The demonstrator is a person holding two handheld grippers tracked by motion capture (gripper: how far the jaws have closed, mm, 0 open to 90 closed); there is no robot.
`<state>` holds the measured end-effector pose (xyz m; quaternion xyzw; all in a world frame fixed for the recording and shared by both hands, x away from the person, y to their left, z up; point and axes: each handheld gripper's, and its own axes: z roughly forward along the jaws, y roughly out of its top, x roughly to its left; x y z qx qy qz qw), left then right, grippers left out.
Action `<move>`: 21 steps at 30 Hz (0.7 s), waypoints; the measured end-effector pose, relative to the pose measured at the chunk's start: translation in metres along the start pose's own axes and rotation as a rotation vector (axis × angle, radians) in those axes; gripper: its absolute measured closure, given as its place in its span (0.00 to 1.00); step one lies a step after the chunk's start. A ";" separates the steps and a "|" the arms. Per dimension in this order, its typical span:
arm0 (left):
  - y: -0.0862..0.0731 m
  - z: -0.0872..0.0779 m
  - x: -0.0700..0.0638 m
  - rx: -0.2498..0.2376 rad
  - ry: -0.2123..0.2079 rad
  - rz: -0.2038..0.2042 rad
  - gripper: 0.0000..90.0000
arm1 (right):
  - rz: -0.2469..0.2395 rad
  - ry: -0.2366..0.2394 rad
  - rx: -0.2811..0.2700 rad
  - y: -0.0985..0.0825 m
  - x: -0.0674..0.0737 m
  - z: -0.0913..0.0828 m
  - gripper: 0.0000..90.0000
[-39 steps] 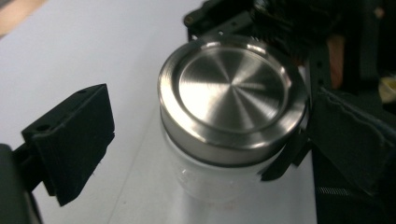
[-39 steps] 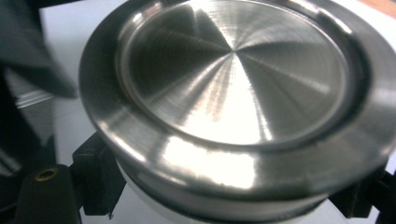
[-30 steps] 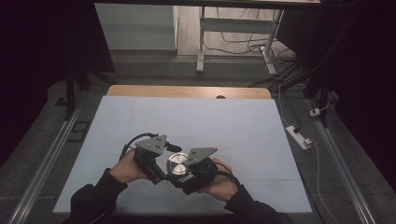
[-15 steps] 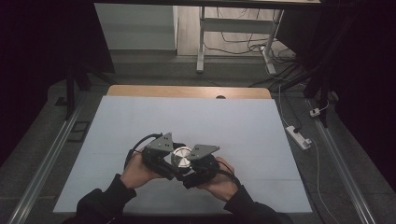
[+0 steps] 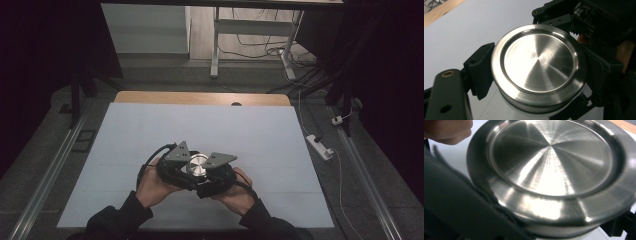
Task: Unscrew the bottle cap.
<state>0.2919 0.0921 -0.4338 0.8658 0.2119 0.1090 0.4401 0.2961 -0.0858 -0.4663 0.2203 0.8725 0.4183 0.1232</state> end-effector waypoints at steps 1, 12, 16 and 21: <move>0.000 0.000 -0.001 -0.007 0.009 -0.011 0.22 | 0.005 -0.003 -0.003 0.000 0.000 0.000 0.17; 0.001 -0.004 0.004 0.003 -0.032 0.018 0.15 | -0.001 0.002 -0.006 0.000 0.000 -0.001 0.17; 0.000 -0.017 0.015 -0.030 -0.089 0.051 0.05 | -0.014 0.024 -0.001 -0.001 0.000 0.000 0.17; -0.007 -0.027 0.025 -0.033 -0.232 0.137 0.06 | -0.043 0.121 -0.021 0.002 0.005 -0.003 0.17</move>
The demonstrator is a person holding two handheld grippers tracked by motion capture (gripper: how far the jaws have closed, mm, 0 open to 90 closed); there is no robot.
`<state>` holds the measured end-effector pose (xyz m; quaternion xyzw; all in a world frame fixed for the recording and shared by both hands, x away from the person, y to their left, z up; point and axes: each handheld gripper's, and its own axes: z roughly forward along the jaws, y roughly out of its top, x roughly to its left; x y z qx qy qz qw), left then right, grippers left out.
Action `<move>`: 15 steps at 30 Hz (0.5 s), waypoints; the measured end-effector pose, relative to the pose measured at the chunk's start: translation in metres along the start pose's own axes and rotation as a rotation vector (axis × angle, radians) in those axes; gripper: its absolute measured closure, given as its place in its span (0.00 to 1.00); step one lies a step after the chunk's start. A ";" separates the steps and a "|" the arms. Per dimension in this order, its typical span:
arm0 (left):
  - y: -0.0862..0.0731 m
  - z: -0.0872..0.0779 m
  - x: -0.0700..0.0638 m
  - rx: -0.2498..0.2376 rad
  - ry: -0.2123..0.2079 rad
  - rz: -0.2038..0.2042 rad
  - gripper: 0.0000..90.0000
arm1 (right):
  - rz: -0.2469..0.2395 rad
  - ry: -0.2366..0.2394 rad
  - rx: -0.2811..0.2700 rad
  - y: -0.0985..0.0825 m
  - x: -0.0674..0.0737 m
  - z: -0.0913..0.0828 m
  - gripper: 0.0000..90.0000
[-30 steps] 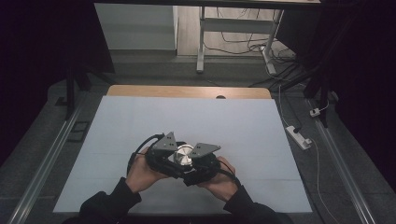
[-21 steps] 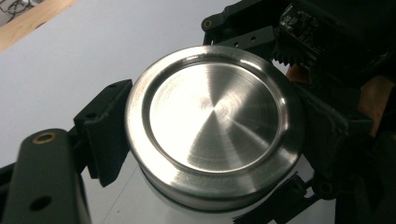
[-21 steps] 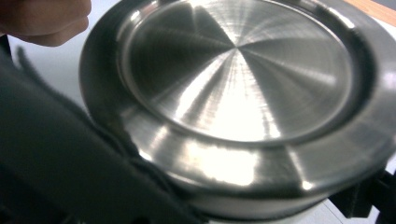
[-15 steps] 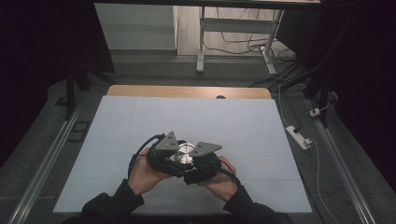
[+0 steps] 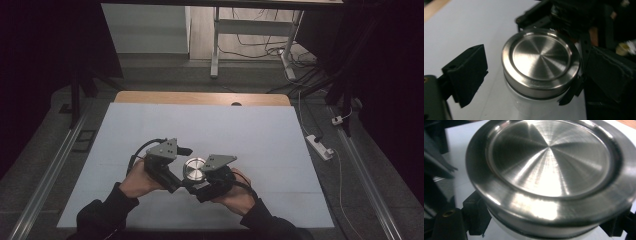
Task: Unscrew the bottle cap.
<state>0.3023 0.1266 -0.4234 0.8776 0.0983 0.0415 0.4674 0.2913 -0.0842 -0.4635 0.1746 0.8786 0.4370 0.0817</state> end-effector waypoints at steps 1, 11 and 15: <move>-0.001 -0.001 0.001 0.008 -0.019 0.023 0.06 | 0.000 0.000 0.000 0.000 0.000 0.000 0.17; -0.005 0.003 -0.003 0.016 -0.117 0.100 0.20 | -0.077 0.079 -0.004 0.004 0.013 0.001 0.17; -0.001 0.006 -0.004 0.017 -0.056 0.051 0.21 | -0.050 0.040 -0.007 0.004 0.010 0.000 0.17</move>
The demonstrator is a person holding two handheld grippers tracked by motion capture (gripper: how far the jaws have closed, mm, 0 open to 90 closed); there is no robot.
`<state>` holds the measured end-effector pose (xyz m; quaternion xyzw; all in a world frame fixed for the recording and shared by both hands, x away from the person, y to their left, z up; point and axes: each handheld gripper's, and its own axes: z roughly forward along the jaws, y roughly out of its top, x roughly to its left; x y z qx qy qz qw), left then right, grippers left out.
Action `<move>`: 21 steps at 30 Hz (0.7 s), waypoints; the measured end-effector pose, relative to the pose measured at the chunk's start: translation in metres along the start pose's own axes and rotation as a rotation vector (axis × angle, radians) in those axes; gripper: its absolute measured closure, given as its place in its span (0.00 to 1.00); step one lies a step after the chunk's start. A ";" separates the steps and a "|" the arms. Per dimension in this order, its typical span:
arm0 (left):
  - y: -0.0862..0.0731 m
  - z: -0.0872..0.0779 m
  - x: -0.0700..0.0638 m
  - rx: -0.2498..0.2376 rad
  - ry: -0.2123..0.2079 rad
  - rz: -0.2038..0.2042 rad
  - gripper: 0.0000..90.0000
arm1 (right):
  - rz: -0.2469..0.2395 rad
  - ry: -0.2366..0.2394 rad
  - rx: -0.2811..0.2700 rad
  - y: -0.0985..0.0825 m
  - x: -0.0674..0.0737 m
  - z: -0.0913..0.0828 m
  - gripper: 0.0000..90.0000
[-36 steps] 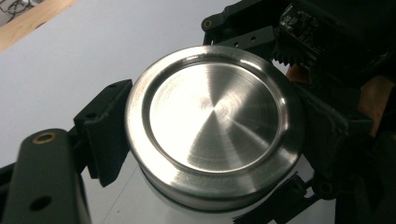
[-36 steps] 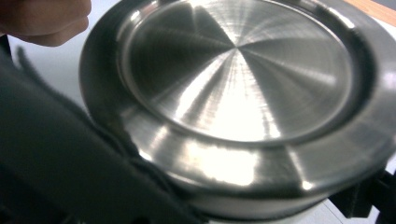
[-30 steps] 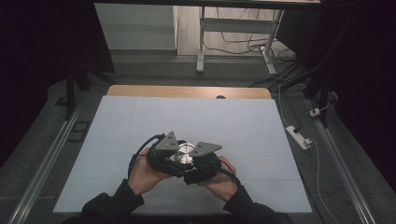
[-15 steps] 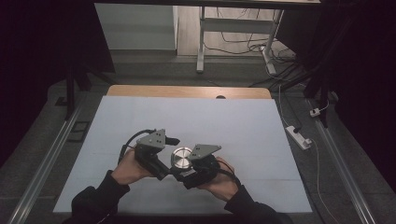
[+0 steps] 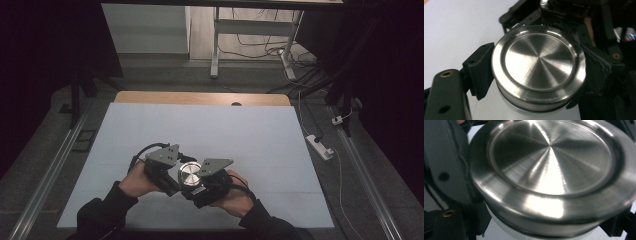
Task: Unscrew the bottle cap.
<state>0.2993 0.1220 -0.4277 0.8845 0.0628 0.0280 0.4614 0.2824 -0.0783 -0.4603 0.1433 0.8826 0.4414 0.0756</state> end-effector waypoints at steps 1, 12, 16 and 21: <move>0.001 0.002 -0.001 0.000 0.022 -0.019 0.21 | 0.011 -0.012 -0.002 0.000 -0.001 0.000 0.17; 0.014 0.018 -0.010 -0.002 0.238 -0.188 0.21 | 0.101 -0.154 0.002 -0.003 -0.011 -0.003 0.17; 0.016 0.022 -0.013 -0.010 0.278 -0.223 0.21 | 0.111 -0.174 0.000 -0.003 -0.012 -0.002 0.17; 0.015 0.019 -0.008 0.003 0.229 -0.190 0.16 | 0.111 -0.169 0.001 -0.004 -0.013 -0.003 0.17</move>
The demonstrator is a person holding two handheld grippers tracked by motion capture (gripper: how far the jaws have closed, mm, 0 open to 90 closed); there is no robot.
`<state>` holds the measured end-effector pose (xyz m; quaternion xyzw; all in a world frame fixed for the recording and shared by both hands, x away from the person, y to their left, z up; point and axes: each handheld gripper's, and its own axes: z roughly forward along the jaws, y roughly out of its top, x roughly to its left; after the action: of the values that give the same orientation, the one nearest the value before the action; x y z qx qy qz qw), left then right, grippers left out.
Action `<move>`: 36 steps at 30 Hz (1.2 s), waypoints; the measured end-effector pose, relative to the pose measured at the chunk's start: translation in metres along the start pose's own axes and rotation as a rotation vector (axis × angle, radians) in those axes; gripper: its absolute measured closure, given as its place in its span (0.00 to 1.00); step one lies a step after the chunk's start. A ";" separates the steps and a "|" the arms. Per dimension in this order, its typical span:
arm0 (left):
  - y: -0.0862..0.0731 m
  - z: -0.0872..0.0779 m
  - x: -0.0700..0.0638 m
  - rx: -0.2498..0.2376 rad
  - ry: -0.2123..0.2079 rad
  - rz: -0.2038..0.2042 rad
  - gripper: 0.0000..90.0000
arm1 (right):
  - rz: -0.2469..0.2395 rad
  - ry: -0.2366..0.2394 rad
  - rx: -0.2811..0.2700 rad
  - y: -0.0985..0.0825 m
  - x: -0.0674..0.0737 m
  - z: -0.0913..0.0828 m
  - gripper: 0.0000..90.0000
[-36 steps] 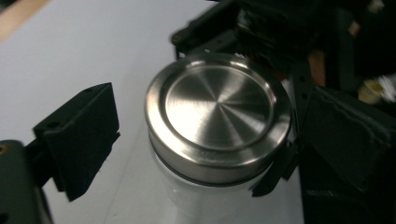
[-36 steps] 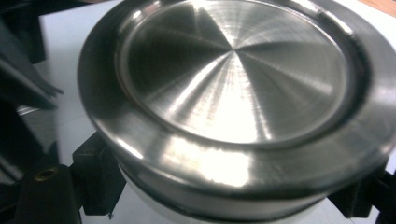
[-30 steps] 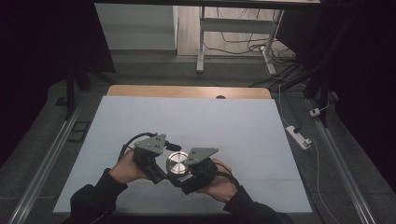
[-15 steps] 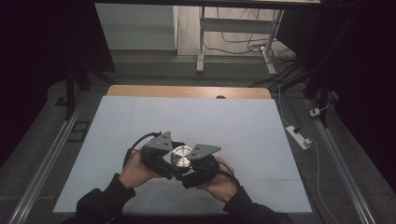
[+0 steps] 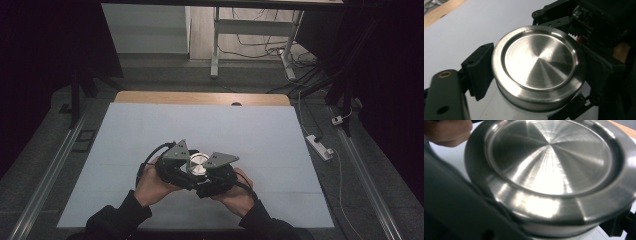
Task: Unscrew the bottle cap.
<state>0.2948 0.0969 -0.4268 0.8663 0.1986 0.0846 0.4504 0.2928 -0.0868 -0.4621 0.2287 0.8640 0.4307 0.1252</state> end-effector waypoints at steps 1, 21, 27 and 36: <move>0.000 0.000 0.000 0.000 0.000 0.000 0.11 | 0.000 0.000 0.000 0.000 0.000 0.000 0.17; -0.010 -0.024 0.012 -0.018 -0.219 0.185 0.22 | -0.116 0.165 0.000 0.003 0.015 0.000 0.17; -0.002 -0.012 0.002 -0.027 -0.062 0.034 0.22 | -0.050 0.064 -0.004 0.003 0.007 -0.002 0.17; 0.004 0.000 -0.009 -0.013 0.053 -0.015 0.09 | -0.012 -0.021 0.011 0.000 0.001 -0.001 0.17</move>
<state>0.2879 0.0914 -0.4231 0.8594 0.2163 0.1055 0.4511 0.2915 -0.0866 -0.4614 0.2286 0.8664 0.4227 0.1358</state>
